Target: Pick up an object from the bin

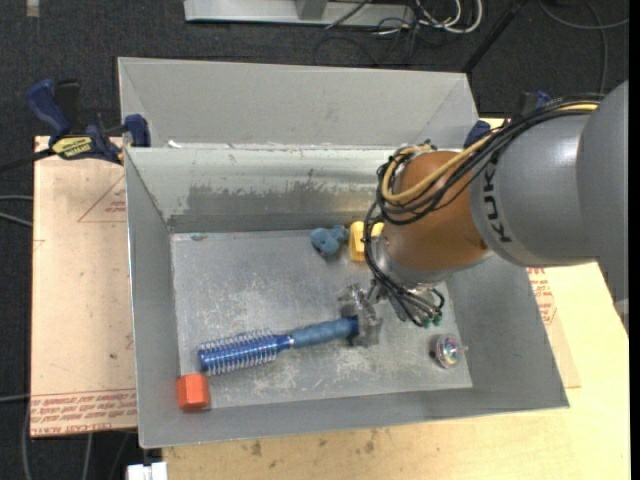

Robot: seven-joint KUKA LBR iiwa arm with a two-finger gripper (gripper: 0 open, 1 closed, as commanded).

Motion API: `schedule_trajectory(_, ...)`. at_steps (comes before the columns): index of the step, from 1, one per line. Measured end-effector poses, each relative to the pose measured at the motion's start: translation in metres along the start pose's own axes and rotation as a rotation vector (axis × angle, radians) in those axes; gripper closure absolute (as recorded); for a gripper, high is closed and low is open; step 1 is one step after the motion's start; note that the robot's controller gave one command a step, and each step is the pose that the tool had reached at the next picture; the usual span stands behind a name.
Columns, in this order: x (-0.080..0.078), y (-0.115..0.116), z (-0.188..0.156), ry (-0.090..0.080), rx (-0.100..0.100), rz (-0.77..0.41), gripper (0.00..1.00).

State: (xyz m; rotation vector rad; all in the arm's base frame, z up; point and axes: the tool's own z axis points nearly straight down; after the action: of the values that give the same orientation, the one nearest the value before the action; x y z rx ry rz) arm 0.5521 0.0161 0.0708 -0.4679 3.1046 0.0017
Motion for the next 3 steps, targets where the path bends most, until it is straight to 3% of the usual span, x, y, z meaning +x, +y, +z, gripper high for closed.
schedule_trajectory(1, 0.052, 0.022, -0.158, -0.007, 0.003, -0.027, 1.00)
schedule_trajectory(2, 0.053, 0.022, -0.153, 0.000, 0.000, -0.027, 0.00)
schedule_trajectory(3, 0.028, 0.023, 0.002, 0.006, -0.003, -0.308, 0.00)
